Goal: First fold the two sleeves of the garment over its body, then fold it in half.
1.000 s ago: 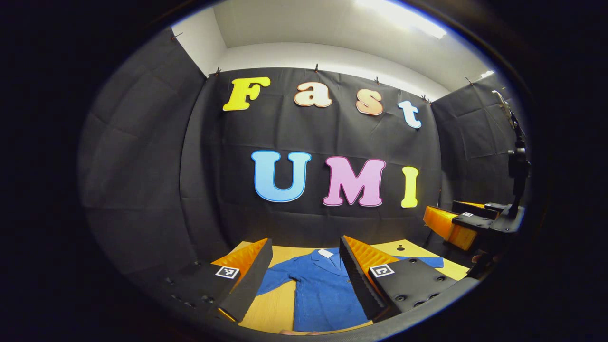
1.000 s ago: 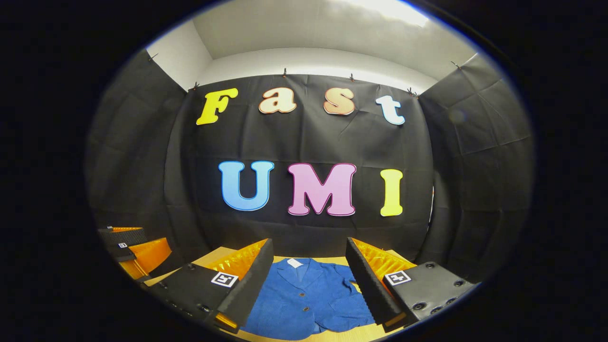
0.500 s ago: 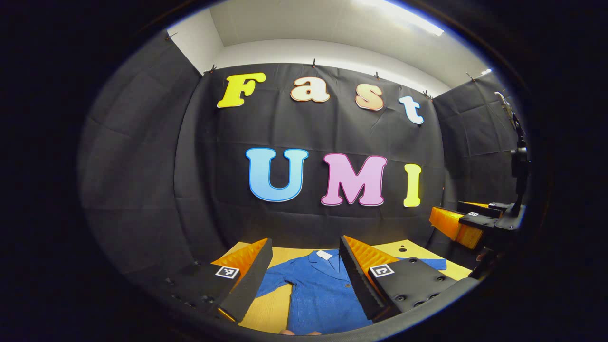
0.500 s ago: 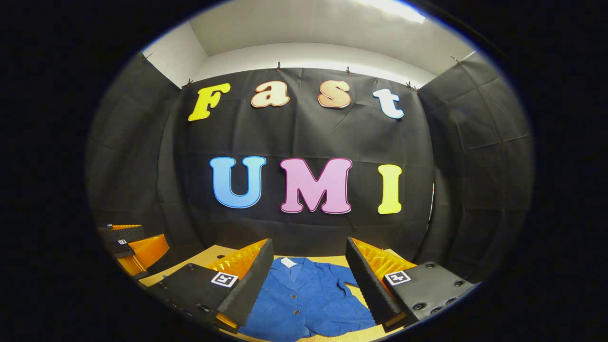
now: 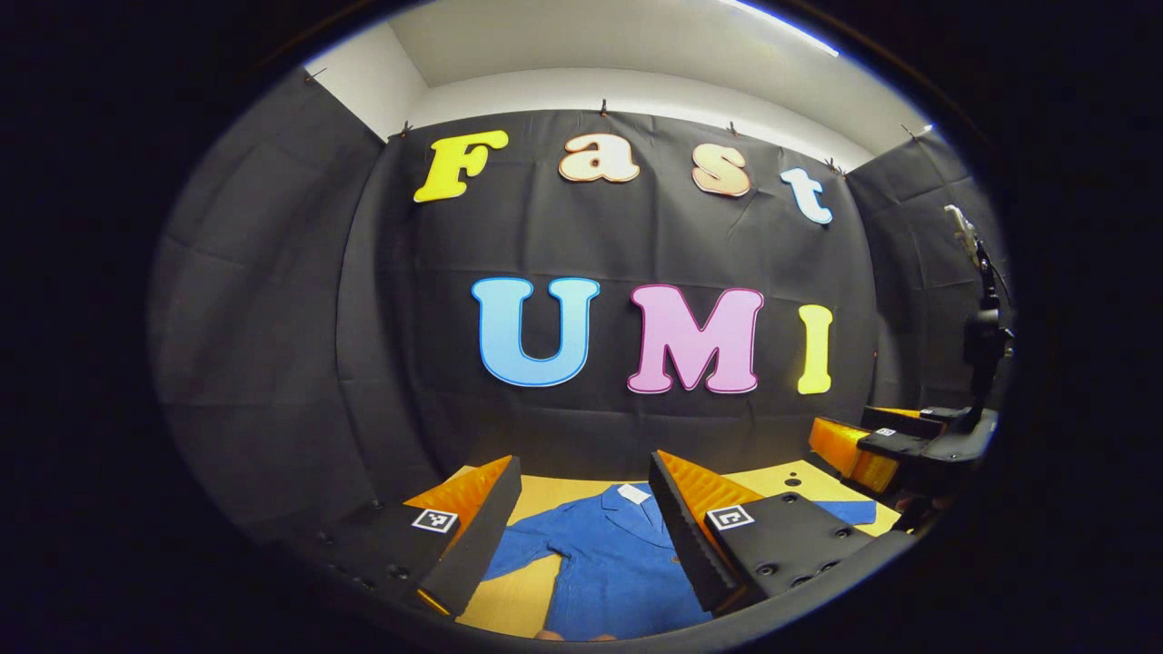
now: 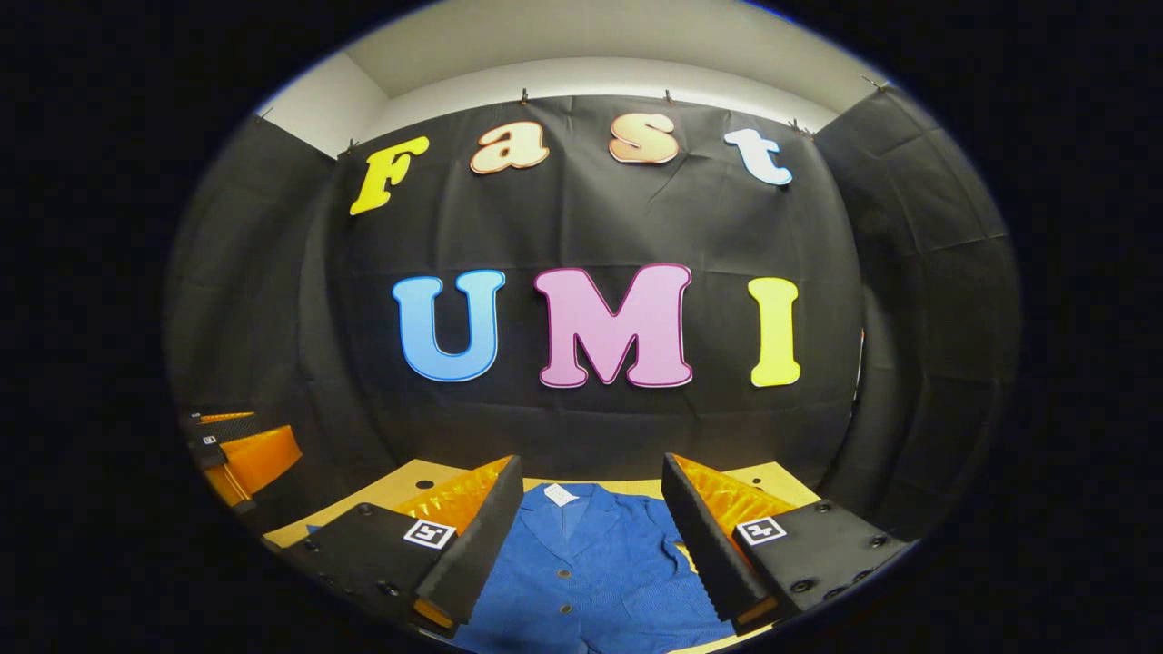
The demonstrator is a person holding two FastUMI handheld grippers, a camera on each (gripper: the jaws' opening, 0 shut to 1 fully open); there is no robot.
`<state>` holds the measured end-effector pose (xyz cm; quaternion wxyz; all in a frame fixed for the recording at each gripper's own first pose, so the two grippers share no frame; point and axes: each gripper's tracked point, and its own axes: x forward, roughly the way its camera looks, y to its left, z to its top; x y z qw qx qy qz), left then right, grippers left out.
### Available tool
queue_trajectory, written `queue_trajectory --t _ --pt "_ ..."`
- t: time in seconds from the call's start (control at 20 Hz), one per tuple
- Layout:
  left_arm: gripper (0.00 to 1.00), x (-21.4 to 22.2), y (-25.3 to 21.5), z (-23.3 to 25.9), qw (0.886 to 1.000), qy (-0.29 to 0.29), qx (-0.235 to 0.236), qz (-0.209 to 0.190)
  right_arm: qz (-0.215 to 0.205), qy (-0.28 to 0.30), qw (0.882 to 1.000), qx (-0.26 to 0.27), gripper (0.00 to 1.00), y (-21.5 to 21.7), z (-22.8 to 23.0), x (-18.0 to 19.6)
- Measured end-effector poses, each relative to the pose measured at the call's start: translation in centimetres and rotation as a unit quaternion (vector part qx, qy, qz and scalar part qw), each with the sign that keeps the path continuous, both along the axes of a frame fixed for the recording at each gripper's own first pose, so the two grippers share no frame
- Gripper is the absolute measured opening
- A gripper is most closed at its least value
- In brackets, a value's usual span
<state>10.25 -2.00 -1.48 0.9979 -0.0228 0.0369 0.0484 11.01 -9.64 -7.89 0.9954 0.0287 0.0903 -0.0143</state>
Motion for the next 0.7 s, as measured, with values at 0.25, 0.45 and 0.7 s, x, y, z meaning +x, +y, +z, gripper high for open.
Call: queue_trajectory --t 0.25,0.45,0.7 --pt "0.82 3.3 -2.0 -0.4 1.000 0.013 0.011 0.006 -0.060 0.060 0.996 0.029 0.96 -7.9 -6.3 4.4" --pt "0.82 5.9 -4.2 -1.4 0.999 0.036 0.024 0.008 -0.160 0.112 0.980 0.031 0.97 -19.3 -12.8 6.3" --pt "0.82 9.1 -8.1 -3.1 0.997 0.067 0.035 -0.016 -0.290 0.211 0.933 -0.012 0.96 -35.3 -23.4 3.1"
